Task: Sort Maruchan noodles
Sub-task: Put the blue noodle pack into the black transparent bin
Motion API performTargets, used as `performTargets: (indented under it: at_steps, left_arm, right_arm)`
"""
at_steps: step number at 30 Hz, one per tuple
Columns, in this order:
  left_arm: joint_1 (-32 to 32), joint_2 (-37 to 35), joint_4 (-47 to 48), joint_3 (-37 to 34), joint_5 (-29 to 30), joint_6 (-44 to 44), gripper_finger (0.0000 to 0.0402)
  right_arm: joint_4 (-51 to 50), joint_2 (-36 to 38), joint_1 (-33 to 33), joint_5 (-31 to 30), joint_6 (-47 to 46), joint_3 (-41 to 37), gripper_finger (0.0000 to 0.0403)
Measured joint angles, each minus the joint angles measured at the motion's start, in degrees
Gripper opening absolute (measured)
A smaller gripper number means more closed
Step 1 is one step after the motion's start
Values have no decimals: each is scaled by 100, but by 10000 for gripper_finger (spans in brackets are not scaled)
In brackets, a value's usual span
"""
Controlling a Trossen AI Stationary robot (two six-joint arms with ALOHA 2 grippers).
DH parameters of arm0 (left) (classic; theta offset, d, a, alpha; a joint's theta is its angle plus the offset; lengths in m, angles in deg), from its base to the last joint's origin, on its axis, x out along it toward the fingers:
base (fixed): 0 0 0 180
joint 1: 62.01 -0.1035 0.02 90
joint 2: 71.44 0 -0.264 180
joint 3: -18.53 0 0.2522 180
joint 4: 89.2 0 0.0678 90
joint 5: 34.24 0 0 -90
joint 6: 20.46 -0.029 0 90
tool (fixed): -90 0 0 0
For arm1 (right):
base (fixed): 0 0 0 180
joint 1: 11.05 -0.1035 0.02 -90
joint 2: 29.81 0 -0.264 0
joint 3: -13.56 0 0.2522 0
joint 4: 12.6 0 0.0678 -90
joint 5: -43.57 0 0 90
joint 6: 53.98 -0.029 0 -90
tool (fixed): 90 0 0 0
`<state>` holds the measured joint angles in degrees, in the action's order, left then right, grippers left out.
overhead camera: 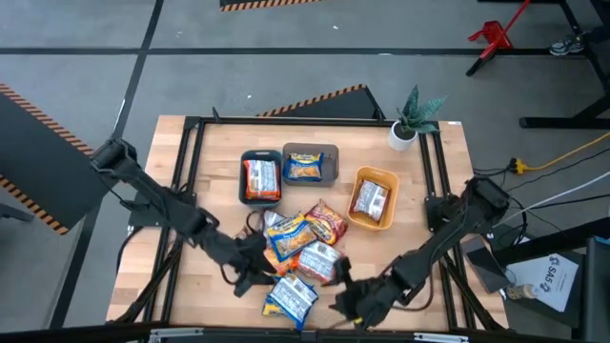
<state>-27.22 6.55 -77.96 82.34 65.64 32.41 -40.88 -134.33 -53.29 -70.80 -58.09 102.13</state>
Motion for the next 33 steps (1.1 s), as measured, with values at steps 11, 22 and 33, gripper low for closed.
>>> performTargets:
  at_steps: [11,22,33]
  left_arm:
    - [84,1646,-1008,-154,7,367,167]
    - [236,2450,-1686,-143,30,957,167]
    - [86,2487,-1758,-147,118,828,167]
  right_arm:
    - [901,-676,-48,-185,705,1,255]
    - [1174,-1165,-55,-399,1329,2,255]
    - [1281,-1322,256,-419,1637,0,255]
